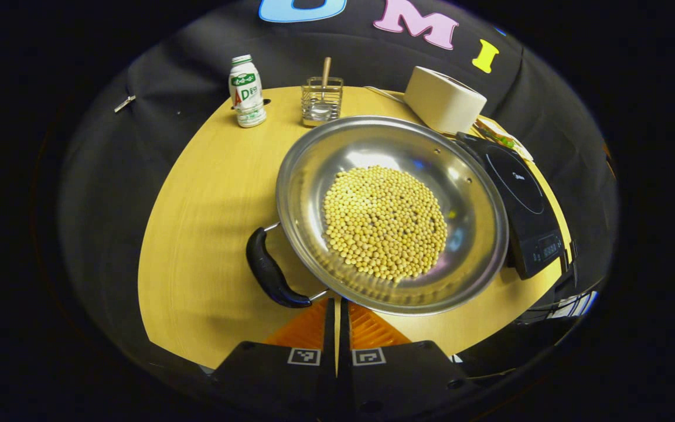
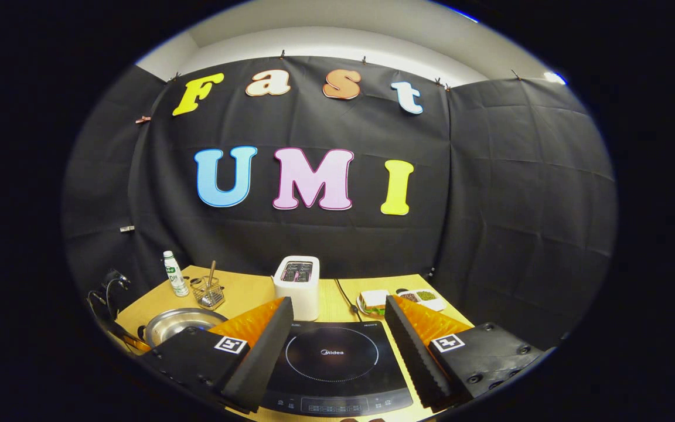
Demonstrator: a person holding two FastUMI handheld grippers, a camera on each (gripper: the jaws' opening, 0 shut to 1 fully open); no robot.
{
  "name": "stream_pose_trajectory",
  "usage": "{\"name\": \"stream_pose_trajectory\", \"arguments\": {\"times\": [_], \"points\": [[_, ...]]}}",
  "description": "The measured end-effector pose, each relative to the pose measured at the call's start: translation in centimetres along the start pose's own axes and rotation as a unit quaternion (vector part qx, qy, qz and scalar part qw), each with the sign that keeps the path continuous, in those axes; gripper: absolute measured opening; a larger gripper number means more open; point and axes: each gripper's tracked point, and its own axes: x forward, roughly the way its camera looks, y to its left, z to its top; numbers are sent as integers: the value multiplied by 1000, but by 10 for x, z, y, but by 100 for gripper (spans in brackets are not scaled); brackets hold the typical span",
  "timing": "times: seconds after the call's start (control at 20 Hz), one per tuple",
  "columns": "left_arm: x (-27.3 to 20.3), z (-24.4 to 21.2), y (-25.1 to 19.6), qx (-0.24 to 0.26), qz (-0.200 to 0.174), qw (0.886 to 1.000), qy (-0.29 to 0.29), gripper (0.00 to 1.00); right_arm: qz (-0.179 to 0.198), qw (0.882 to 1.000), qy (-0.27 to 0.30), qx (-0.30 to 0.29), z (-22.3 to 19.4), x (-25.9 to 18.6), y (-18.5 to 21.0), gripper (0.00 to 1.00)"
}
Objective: First push the handle of the pot to place it horizontally, then grasp the pot with both hands and set it on the induction cooktop.
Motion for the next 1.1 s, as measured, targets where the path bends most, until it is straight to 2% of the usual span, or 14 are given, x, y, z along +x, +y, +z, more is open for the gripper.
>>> {"name": "stream_pose_trajectory", "arguments": {"times": [0.25, 0.5, 0.85, 1.1], "points": [[5, 13, 32, -19, 16, 1000, -2, 5, -5, 1000, 8, 0, -3, 4, -1, 98], [11, 31, 56, 25, 49, 999, -5, 5, -13, 1000, 14, -2, -6, 7, -2, 98], [25, 58, 77, 40, 72, 996, -19, 5, -27, 999, 32, 2, -17, 7, -9, 98], [15, 65, 80, 31, 81, 996, -32, 5, -18, 998, 53, 3, -29, 5, -2, 98]]}}
